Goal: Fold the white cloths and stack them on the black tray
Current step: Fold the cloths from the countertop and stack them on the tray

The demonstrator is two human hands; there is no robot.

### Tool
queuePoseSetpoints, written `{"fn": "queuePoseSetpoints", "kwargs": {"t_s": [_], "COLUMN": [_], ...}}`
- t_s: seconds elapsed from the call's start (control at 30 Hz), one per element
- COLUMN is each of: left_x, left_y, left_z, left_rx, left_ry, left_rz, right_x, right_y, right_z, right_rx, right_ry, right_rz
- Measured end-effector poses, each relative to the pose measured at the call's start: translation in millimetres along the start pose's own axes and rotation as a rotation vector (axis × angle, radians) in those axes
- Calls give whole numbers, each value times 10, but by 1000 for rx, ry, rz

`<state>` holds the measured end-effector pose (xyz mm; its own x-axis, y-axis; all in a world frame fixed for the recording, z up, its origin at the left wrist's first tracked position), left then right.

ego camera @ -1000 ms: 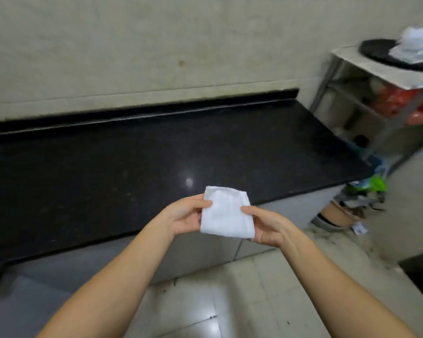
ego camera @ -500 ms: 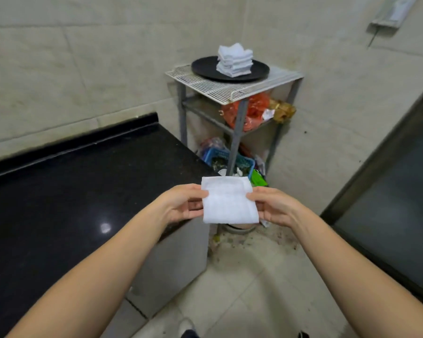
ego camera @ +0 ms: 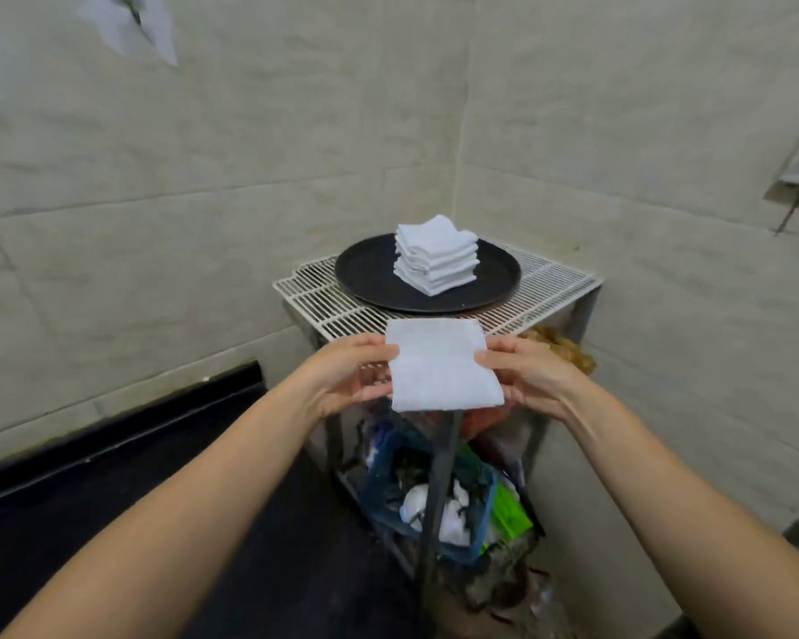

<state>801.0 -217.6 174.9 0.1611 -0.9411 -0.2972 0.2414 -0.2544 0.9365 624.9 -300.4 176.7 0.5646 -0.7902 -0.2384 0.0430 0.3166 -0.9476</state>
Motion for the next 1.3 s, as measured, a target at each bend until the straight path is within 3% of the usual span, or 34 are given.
{"fn": "queuePoseSetpoints", "kwargs": {"t_s": [0.2, 0.4, 0.63, 0.8, 0.93, 1.07, 1.17, 1.3], "left_x": [946, 1841, 2328, 2294, 1999, 1214, 273, -1203], "left_y": [881, 1496, 1284, 1193, 1138, 1020, 854, 391], "left_z": [82, -42, -263, -206, -270, -468, -721, -1061], "left_rx": [-58, -49, -80, -22, -58, -11, 98, 352], "left_ry": [112, 394, 538, 562, 633, 717, 819, 1009], "left_rz": [159, 241, 102, 109, 113, 165, 240, 202], "right_x": [1135, 2295, 3101, 3202, 2987, 2427, 1774, 802], "right_y": [-1000, -1813, -1645, -1522, -1671, -1923, -1765, -1030], "right_z": [-255, -333, -393, -504, -484, 25, 859, 2070], "right_rx": [-105, -270, -405, -481, -546, -824, -877, -950], "right_ry": [-30, -77, -218, -199, -116, -47, -203, -451], "right_rz": [-154, -246, -171, -191, -294, -644, -842, -950]}}
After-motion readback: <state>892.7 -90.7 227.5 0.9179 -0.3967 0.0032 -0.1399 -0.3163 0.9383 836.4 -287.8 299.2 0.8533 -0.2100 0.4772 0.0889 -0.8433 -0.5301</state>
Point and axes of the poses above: each hand's wrist, its own x-axis towards the middle knuckle, its own z-axis out of the palm, y = z × x, the point moved 9 cm from there along x, towards the middle knuckle, and after that the axes turned 3 degrees about x, right-handed, at the moved point
